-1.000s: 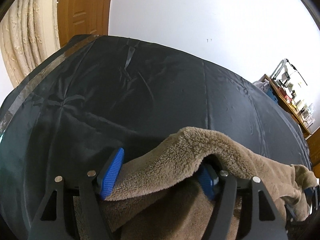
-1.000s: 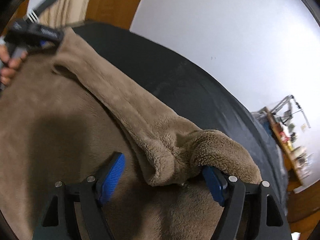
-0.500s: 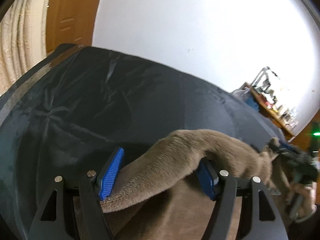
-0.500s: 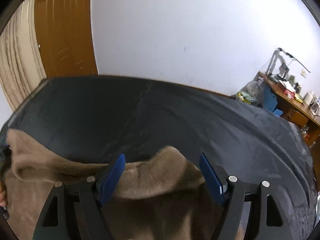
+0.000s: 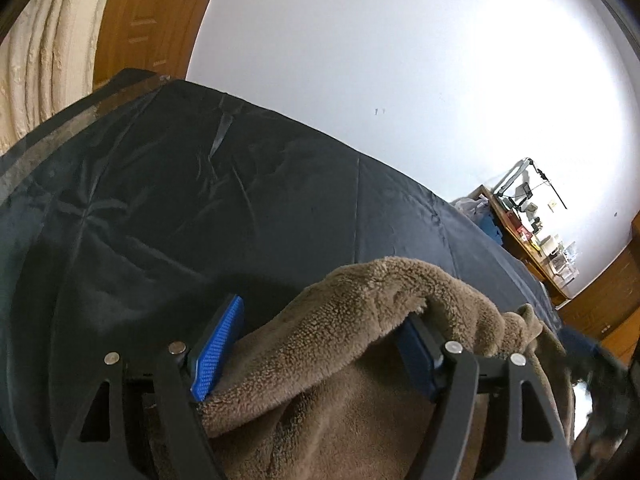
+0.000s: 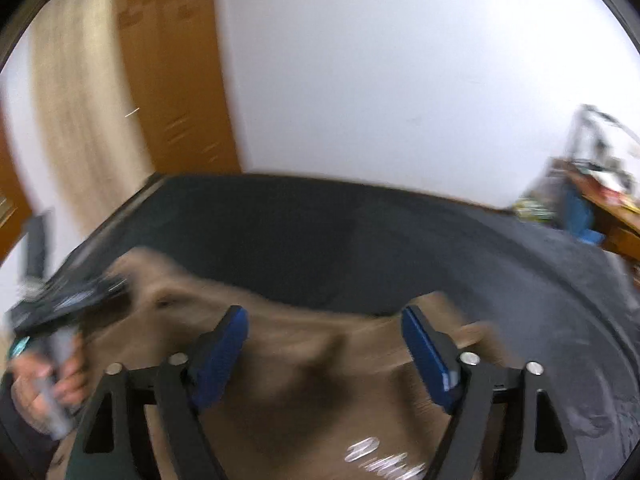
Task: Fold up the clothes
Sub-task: 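Drag the fleece across the bed with both tools to spread it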
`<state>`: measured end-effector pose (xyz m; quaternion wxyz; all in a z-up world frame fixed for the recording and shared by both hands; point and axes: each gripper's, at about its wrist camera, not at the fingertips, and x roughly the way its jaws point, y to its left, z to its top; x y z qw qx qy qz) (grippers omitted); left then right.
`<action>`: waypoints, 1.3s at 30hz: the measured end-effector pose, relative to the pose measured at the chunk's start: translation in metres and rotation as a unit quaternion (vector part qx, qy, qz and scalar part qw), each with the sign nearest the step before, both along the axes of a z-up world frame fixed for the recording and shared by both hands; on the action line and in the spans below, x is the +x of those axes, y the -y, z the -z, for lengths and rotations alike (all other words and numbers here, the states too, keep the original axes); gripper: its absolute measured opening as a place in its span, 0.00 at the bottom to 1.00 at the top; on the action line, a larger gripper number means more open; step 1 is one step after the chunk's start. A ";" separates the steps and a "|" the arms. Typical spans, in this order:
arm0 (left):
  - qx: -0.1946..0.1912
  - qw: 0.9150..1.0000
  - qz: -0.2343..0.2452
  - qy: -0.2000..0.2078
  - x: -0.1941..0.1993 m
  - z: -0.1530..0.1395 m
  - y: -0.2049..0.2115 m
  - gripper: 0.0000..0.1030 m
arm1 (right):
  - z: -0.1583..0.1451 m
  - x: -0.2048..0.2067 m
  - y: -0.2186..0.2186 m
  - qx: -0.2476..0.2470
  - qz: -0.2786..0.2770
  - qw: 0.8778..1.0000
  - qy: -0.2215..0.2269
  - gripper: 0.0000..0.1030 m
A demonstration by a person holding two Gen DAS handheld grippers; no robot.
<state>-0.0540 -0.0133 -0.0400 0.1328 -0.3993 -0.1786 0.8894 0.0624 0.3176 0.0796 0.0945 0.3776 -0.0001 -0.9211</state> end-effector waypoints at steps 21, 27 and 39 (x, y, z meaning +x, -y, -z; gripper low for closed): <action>-0.024 0.998 0.024 0.044 -0.009 0.012 -0.005 0.78 | 0.086 -0.130 0.071 0.053 0.028 0.995 0.074 0.83; -0.035 0.998 0.024 0.048 -0.012 0.015 -0.007 0.78 | 0.057 -0.083 0.060 0.014 -0.003 0.998 0.053 0.83; -0.038 0.998 0.028 0.039 -0.011 0.014 -0.005 0.80 | 0.022 0.127 -0.095 -0.032 0.123 0.991 -0.029 0.83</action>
